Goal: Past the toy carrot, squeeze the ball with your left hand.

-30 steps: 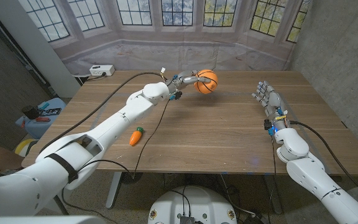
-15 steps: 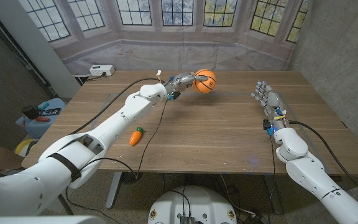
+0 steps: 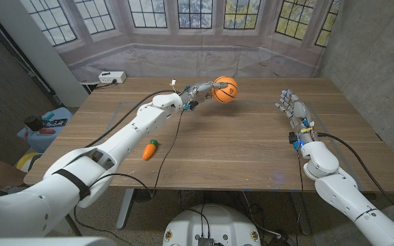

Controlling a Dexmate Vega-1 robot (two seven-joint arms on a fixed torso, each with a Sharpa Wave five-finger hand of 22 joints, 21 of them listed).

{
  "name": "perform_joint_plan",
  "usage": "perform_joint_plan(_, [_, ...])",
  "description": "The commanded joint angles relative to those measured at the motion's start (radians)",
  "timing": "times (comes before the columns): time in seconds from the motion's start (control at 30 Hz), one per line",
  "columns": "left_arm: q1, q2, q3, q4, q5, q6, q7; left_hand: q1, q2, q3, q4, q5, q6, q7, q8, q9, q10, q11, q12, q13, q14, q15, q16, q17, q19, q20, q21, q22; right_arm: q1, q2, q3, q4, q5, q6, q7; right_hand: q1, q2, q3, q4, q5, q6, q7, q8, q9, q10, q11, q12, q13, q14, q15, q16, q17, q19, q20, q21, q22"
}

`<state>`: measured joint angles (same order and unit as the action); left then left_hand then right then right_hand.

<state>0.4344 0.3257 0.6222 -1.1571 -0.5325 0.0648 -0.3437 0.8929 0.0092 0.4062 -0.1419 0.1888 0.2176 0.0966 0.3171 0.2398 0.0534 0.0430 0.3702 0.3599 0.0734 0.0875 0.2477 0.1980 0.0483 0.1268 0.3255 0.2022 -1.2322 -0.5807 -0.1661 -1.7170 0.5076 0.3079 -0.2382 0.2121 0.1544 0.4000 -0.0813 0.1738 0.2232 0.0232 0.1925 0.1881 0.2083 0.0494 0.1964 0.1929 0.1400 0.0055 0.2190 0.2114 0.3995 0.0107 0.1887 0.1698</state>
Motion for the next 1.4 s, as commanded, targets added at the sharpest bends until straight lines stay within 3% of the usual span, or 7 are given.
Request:
perform_joint_plan(0.03, [0.013,-0.006,-0.025,-0.001,-0.073,0.027,-0.033,0.000,0.017,-0.005,-0.002,0.007,0.001,0.006,-0.003,0.006,-0.004,0.001,-0.001,0.003,0.002,0.008,-0.004,0.003,0.003,0.000,0.005,0.005,-0.008,-0.005,0.001,-0.009,-0.006,-0.002,0.003,0.011,0.000,-0.002,0.004,0.003,0.007,0.001,0.004,0.003,0.004,0.003,0.004,0.006,0.004,0.005,0.003,0.005,0.003,0.008,0.006,0.003])
perform_joint_plan(0.63, [0.052,-0.027,-0.104,0.039,-0.249,0.082,-0.125,-0.011,0.023,-0.015,0.003,0.008,-0.010,0.012,-0.010,0.008,0.000,0.005,-0.002,0.009,0.003,0.010,-0.004,0.006,0.015,-0.011,0.009,0.006,-0.001,-0.007,-0.008,-0.022,-0.019,-0.013,0.000,0.018,-0.001,0.000,-0.001,0.003,0.006,0.001,0.003,0.003,0.002,0.001,0.003,0.006,0.003,0.004,0.001,0.002,0.003,0.008,0.006,0.002])
perform_joint_plan(0.97, [0.059,-0.045,-0.125,0.073,-0.298,0.101,-0.158,-0.014,0.031,-0.022,0.003,0.011,-0.007,0.008,-0.011,0.010,0.021,-0.006,0.004,0.014,0.041,-0.009,0.011,0.009,0.057,-0.019,0.026,0.006,-0.003,-0.011,-0.013,-0.039,-0.028,-0.029,-0.009,0.020,-0.001,0.000,-0.002,0.003,0.005,0.002,0.003,0.003,0.002,0.000,0.003,0.006,0.003,0.005,0.001,0.002,0.003,0.007,0.006,0.002])
perform_joint_plan(1.2, [0.056,-0.045,-0.126,0.083,-0.306,0.111,-0.173,-0.012,0.032,-0.035,-0.003,0.011,-0.001,0.008,-0.011,0.013,0.061,-0.003,0.015,0.022,0.129,-0.022,0.042,0.009,0.129,-0.012,0.056,0.006,-0.005,-0.013,-0.018,-0.047,-0.032,-0.040,-0.012,0.021,0.000,0.000,-0.002,0.003,0.007,0.002,0.004,0.003,0.003,0.003,0.003,0.006,0.004,0.005,0.001,0.002,0.002,0.007,0.006,0.002])
perform_joint_plan(1.4, [0.061,-0.042,-0.131,0.079,-0.317,0.128,-0.173,-0.010,0.035,-0.041,-0.005,0.012,0.011,0.009,-0.008,0.014,0.086,0.001,0.022,0.026,0.170,-0.031,0.056,0.009,0.159,-0.011,0.068,0.007,-0.009,-0.016,-0.019,-0.051,-0.033,-0.047,-0.014,0.023,0.000,0.000,-0.003,0.003,0.008,0.002,0.004,0.002,0.003,0.003,0.003,0.006,0.004,0.005,0.002,0.002,0.002,0.007,0.006,0.002])
